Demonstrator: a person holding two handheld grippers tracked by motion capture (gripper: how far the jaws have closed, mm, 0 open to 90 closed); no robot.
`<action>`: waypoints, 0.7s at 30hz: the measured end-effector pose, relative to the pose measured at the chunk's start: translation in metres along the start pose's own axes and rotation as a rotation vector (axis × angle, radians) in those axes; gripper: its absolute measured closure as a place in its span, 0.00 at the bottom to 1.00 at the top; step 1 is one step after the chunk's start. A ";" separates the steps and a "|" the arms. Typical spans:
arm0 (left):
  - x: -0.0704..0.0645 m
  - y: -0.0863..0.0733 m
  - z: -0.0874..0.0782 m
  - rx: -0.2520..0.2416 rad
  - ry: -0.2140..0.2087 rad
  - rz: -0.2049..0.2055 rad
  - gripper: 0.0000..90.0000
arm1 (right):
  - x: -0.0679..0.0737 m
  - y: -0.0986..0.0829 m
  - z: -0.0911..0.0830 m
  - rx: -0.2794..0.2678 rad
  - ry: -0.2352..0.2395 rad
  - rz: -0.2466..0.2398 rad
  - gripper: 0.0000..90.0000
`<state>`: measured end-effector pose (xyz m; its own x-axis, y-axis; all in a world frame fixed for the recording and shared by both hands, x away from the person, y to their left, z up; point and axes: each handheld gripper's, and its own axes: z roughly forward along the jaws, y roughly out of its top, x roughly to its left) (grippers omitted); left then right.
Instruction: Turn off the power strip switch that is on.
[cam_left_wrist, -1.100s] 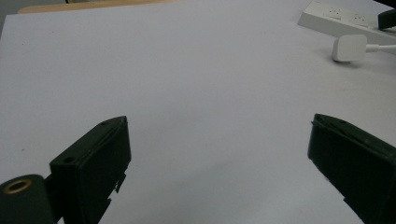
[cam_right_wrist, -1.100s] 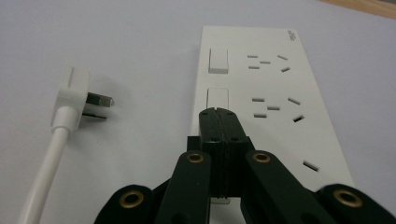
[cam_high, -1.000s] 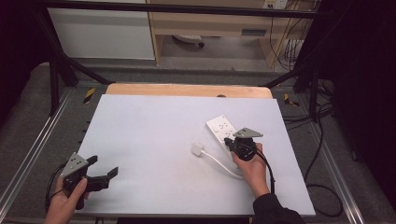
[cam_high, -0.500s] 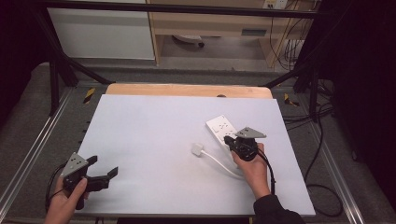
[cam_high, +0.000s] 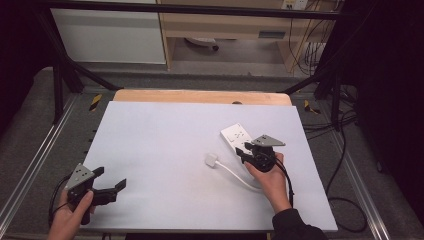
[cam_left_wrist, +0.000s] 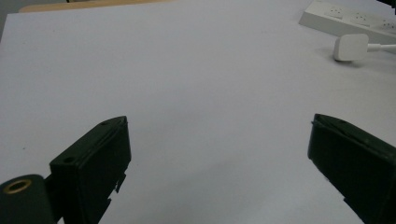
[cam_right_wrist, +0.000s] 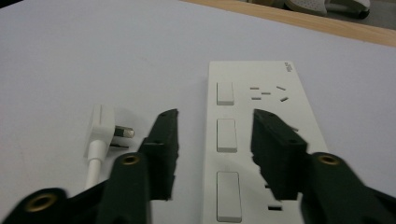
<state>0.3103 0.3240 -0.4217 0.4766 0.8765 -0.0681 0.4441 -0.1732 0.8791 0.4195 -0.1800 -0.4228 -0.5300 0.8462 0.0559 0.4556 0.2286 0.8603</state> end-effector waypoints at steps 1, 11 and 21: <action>0.000 0.000 0.000 0.000 0.000 -0.001 0.06 | 0.000 0.001 0.000 0.005 -0.003 0.001 0.43; 0.000 0.000 0.000 0.001 0.003 -0.002 0.06 | 0.001 0.015 -0.003 0.007 -0.019 0.008 0.05; 0.000 0.000 -0.001 -0.001 0.003 -0.003 0.06 | 0.000 0.034 -0.015 -0.039 -0.043 -0.015 0.05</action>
<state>0.3099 0.3244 -0.4215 0.4725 0.8786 -0.0695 0.4448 -0.1697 0.8794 0.4241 -0.1800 -0.3858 -0.5049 0.8629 0.0212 0.4191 0.2236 0.8800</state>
